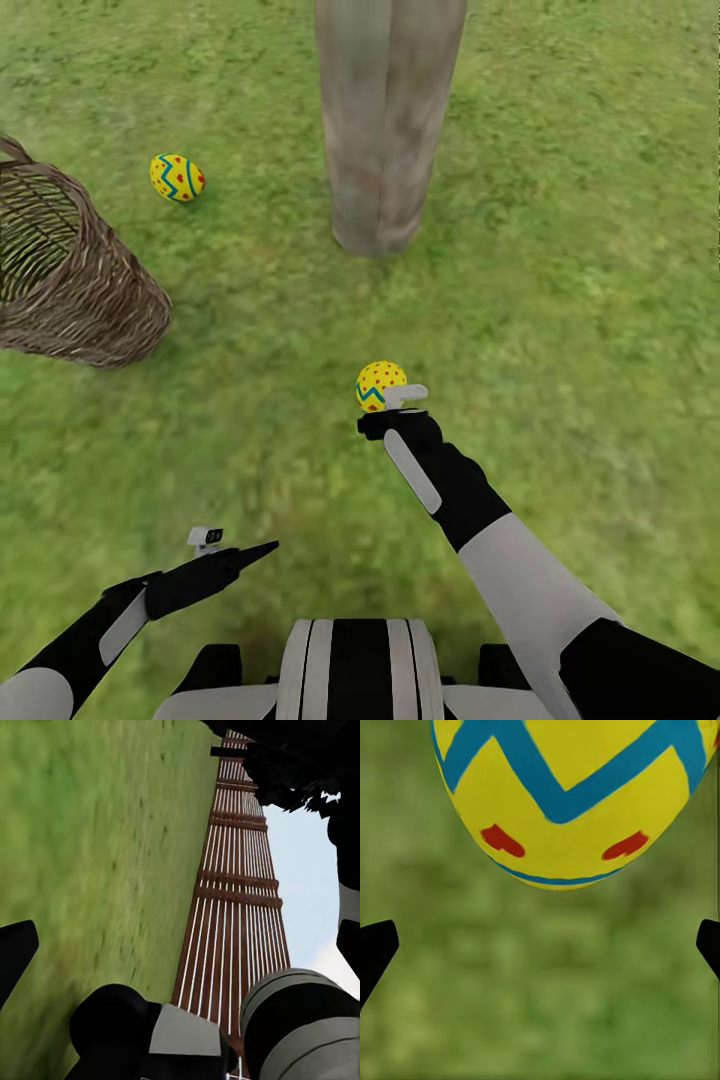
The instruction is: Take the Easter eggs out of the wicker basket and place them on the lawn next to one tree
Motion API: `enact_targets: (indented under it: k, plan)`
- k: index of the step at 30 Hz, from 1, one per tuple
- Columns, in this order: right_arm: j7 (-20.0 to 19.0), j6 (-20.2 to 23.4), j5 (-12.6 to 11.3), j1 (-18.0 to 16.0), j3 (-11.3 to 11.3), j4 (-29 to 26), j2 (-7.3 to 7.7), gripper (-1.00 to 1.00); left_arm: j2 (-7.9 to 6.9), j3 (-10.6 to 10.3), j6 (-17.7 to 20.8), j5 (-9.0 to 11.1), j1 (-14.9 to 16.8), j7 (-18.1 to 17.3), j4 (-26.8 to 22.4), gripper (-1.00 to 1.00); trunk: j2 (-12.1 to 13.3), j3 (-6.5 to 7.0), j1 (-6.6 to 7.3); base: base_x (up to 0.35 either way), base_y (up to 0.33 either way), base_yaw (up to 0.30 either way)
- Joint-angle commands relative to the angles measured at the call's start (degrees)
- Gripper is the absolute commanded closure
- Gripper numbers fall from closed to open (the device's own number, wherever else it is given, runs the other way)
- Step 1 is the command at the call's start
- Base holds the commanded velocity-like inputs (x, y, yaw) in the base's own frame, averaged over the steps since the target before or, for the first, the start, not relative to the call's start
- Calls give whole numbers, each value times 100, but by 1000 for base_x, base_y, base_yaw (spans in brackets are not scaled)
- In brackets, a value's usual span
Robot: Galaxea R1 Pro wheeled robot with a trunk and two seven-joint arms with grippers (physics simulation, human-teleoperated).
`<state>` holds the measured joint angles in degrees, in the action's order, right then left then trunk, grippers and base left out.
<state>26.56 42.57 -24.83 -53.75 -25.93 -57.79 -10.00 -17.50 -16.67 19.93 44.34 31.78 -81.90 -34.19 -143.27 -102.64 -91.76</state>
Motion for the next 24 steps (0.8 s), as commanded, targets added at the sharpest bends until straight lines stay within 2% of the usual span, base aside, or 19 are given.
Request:
enact_targets:
  k: [1, 24]
  plan:
    - [55, 8, -57, -4, -8, -4, 0, -100, -8, -38, 60, 49, 4, -10, 0, -100, -1, 7, 1, 0, 0, 0]
    - [60, 6, -57, 3, -8, -4, 0, -100, 0, -38, 41, 63, 3, -2, 0, -100, -1, 220, 1, 0, 0, 0]
